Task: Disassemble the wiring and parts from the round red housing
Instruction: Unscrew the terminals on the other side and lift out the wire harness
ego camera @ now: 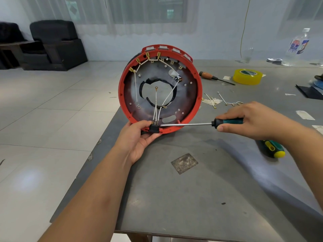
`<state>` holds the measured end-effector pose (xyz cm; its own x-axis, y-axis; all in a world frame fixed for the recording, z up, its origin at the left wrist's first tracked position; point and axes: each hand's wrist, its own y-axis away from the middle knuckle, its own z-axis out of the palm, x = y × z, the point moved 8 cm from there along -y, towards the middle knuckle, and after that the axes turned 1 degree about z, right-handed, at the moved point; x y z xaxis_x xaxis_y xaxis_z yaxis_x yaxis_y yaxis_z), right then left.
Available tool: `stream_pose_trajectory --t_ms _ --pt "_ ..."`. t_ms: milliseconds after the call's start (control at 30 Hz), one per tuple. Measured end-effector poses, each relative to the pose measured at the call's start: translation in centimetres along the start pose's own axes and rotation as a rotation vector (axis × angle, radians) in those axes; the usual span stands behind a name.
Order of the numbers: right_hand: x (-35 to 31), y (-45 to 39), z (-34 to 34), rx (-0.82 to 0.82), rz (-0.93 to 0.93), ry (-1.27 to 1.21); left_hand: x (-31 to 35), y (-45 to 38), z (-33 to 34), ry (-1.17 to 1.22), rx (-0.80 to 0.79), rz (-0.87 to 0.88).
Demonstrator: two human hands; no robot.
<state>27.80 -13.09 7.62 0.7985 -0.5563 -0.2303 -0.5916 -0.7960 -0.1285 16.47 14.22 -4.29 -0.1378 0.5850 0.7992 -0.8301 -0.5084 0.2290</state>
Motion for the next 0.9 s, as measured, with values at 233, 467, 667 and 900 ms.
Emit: stream_pose_trajectory --t_ms 233,467,667,900 --pt "-0.22 -0.19 0.08 -0.011 0.001 0.005 0.01 0.11 -0.07 -0.006 0.003 -0.005" --pt "-0.25 -0.19 -0.27 -0.028 0.033 0.004 -0.07 0.03 -0.1 0.007 0.0 -0.016" --pt "-0.39 -0.43 0.15 -0.047 0.036 0.007 -0.14 0.04 -0.11 0.012 0.003 -0.026" --pt "-0.45 -0.64 -0.12 -0.025 0.004 0.059 -0.02 0.34 0.08 -0.006 0.002 -0.025"
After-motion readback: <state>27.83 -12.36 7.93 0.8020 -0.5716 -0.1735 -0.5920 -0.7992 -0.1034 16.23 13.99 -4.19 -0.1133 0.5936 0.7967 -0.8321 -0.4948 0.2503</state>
